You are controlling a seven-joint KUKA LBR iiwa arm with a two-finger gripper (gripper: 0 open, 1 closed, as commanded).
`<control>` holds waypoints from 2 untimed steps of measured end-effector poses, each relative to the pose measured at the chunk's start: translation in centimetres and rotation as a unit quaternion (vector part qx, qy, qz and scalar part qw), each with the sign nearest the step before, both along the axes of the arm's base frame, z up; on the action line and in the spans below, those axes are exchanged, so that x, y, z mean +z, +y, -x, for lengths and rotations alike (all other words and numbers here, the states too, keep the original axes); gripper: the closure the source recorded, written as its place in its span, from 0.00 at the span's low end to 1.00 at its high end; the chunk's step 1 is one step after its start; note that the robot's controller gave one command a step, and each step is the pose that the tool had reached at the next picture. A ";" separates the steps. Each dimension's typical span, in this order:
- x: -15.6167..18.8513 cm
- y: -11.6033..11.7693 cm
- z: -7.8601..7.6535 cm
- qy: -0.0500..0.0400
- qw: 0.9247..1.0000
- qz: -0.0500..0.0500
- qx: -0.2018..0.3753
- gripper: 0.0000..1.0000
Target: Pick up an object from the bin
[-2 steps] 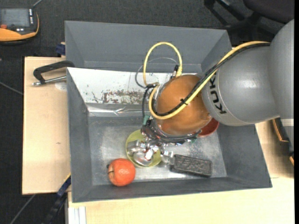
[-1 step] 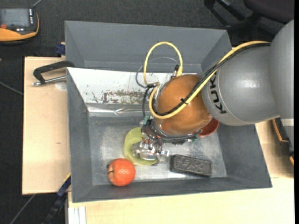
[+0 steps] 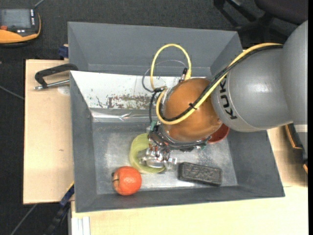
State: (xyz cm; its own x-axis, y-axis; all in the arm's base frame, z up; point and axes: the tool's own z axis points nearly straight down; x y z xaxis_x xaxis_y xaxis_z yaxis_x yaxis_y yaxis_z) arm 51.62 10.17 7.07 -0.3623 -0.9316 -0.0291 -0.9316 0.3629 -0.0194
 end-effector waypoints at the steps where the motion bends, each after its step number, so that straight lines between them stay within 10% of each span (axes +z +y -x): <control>1: 0.0 0.0 0.0 0.000 1.000 0.000 0.000 1.00; 2: 0.0 0.0 0.0 0.000 1.000 0.000 0.000 1.00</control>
Offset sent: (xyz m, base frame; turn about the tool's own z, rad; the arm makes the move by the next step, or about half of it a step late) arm 0.0000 0.0000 0.0000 0.0000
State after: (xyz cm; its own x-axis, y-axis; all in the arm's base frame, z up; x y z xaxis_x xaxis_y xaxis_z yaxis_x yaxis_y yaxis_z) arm 51.62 10.18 7.07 -0.3616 -0.9319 -0.0291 -0.9319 0.3623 -0.0195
